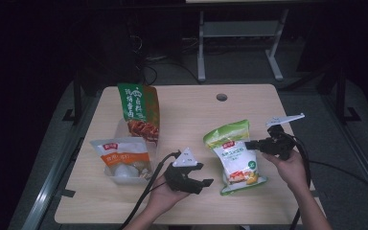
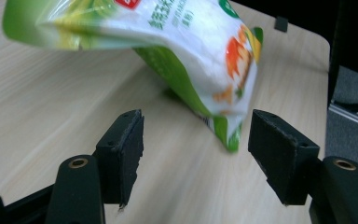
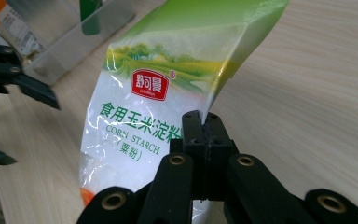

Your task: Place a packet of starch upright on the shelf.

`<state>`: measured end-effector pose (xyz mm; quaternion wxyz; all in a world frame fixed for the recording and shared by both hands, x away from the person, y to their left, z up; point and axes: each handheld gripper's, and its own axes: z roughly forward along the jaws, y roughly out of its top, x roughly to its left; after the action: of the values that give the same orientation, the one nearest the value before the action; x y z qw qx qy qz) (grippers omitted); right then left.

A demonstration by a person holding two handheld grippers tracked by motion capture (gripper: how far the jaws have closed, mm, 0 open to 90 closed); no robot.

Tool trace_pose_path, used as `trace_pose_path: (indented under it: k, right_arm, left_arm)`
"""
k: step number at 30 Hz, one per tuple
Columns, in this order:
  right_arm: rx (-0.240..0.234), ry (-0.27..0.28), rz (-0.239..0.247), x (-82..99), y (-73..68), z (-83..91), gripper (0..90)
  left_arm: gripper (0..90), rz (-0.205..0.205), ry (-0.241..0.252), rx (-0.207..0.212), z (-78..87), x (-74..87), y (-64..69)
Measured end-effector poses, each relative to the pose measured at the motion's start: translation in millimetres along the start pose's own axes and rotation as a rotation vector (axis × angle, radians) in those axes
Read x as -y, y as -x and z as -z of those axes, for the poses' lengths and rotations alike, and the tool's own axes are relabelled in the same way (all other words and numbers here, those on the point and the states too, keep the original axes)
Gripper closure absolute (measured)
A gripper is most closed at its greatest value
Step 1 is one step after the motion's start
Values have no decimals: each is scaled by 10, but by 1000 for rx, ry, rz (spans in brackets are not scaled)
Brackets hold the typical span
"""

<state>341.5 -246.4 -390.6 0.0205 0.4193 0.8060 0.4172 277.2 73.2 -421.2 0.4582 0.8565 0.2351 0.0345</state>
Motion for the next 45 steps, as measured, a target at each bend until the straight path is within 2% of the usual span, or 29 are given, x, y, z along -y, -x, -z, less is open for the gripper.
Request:
trace_pose_path:
  k: [8,13,16,17,20,25,27,30,36,40,45]
  right_arm:
    - [-17,56,27,-14,-95,105,897]
    - [-24,74,56,-25,-186,143,897]
    - [-31,95,80,-32,-224,169,898]
    - [-34,103,79,-34,-237,178,898]
    - [-42,129,99,-55,-285,203,898]
    - [-56,152,143,-91,-393,177,898]
    - [-62,151,167,-103,-437,140,898]
    - [-67,141,186,-106,-476,93,897]
    - [-68,114,201,-40,-491,17,896]
    - [-69,95,208,41,-498,-2,891]
    - [-98,97,197,145,-452,11,859]
  left_arm:
    - [388,107,17,80,-289,-190,-130]
    - [457,143,40,111,-354,-310,-189]
    - [590,172,39,90,-355,-348,-218]
    - [624,167,44,81,-345,-356,-234]
    - [717,192,75,55,-289,-373,-281]
    - [811,181,84,-16,-190,-395,-335]
    - [840,167,91,-52,-148,-398,-362]
    - [886,147,94,-81,-102,-402,-369]
    - [894,117,72,-96,-111,-331,-345]
    - [894,78,66,-106,-107,-281,-288]
    - [895,46,68,-109,-104,-258,-229]
